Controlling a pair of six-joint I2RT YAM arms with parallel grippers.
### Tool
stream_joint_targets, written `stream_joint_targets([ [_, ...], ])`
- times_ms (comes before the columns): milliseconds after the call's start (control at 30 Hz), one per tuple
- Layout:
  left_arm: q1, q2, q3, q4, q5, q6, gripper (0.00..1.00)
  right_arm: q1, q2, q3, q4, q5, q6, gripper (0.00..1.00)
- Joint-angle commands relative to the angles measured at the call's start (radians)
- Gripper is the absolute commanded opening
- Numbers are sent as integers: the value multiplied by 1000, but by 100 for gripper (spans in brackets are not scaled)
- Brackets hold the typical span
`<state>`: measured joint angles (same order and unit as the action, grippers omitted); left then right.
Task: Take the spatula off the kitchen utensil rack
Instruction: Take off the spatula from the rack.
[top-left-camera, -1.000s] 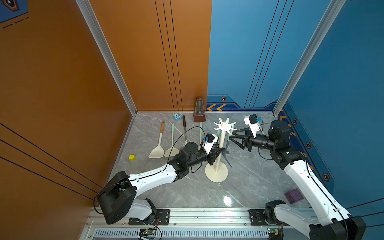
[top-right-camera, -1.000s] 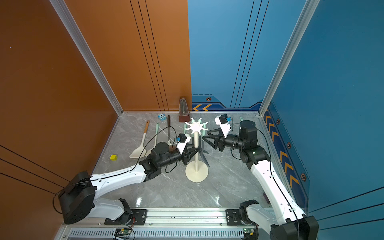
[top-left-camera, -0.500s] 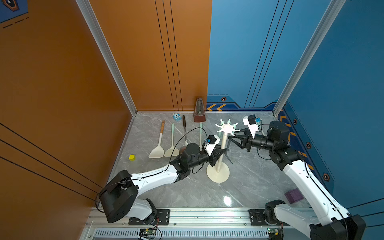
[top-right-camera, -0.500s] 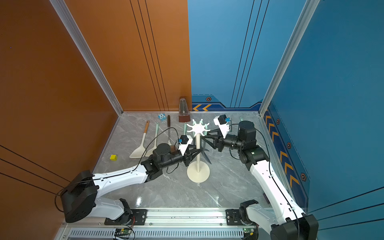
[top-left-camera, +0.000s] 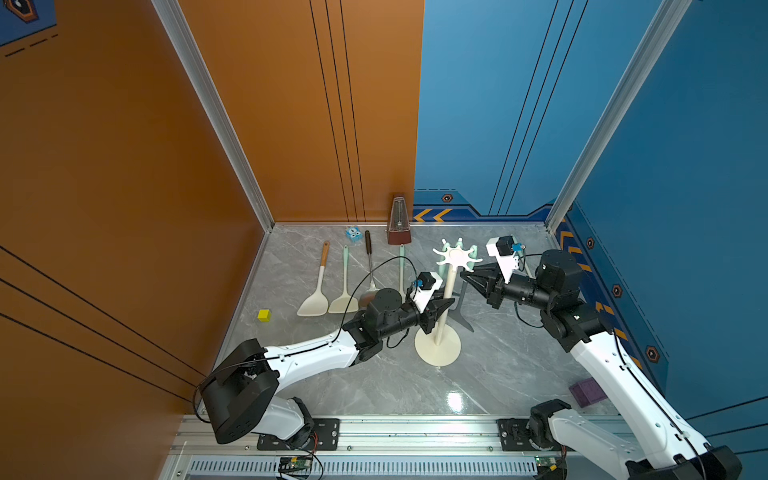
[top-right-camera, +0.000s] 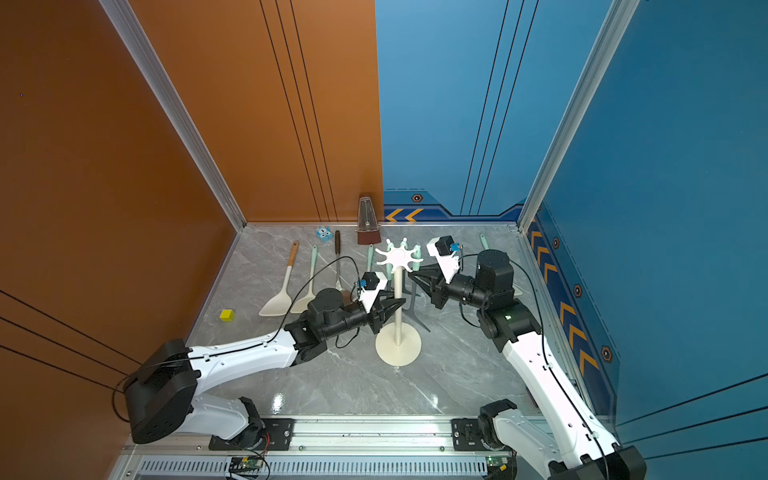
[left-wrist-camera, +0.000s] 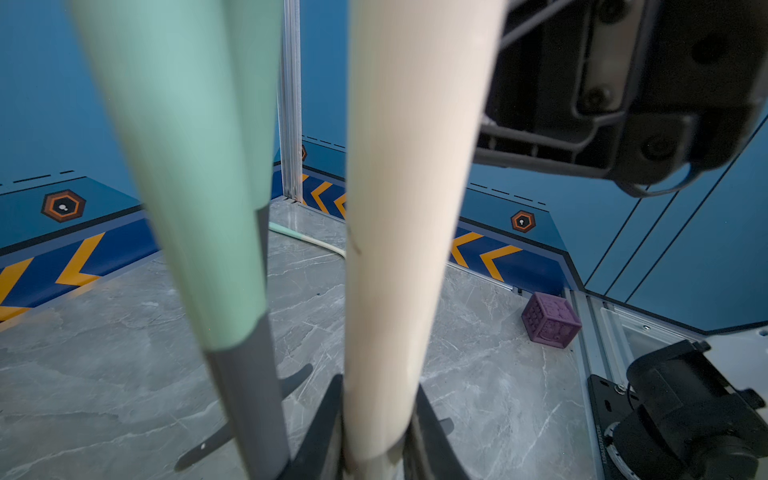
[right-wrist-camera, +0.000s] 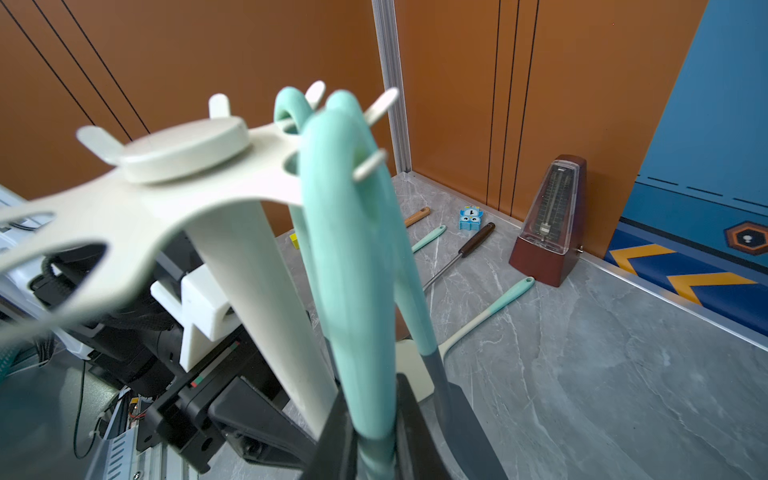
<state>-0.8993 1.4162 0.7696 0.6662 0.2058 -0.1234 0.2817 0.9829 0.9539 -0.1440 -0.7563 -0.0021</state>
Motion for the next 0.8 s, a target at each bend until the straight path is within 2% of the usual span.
stream_joint_targets([
  [0,-43,28,-9,-74,63,-41,13,-5,-29,-15,-25,129,-10,10],
  [133,-54,36,-7,-74,59,-34,13,-2,-60,-23,-19,222,-17,0],
  [433,-62,41,-7,-82,55,-17,13,0,-66,-29,-26,454,-13,0],
  [767,-76,25,17,-200,24,91,13,-28,18,42,-111,660,32,0],
])
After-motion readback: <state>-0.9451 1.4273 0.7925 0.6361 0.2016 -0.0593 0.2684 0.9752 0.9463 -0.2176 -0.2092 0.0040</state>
